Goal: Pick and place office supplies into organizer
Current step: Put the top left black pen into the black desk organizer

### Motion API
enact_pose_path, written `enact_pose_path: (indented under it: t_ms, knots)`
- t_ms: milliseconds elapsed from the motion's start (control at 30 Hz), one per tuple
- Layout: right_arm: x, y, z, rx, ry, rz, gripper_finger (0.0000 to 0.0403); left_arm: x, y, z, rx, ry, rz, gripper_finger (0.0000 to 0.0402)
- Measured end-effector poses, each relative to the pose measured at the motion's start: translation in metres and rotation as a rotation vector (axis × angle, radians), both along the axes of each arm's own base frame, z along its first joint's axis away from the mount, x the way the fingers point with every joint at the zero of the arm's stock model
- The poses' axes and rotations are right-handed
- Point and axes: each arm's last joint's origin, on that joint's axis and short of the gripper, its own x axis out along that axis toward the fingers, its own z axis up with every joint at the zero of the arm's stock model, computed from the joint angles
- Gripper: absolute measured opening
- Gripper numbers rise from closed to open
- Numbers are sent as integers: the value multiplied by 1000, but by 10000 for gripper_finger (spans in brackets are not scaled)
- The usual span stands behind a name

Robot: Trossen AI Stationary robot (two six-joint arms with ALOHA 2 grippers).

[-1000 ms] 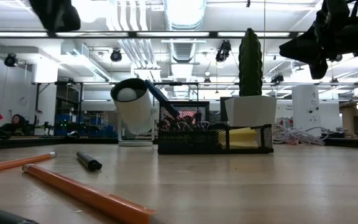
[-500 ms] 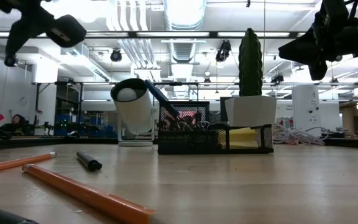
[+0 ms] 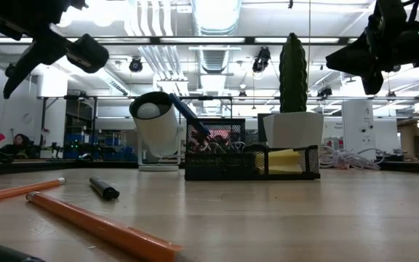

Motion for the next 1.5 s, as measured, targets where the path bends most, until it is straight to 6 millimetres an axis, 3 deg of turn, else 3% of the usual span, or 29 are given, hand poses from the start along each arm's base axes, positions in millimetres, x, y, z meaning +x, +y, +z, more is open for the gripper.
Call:
enact_pose_path:
  t_ms: [300, 467, 667, 1033, 1500]
  knots:
    - [0, -1, 0, -1, 1, -16, 54, 1, 0, 0, -4, -26, -75, 100]
    - [0, 0, 0, -1, 1, -16, 54, 1, -1, -2, -14, -29, -75, 148]
    - [0, 0, 0, -1, 0, -17, 54, -3, 0, -22, 22, -27, -83, 196]
    - [0, 0, 0, -1, 0, -18, 54, -7, -10, -50, 17, -122, -155, 166]
    - [-1, -1, 0, 5, -4, -42, 54, -18, -12, -79, 88, -149, -233, 164]
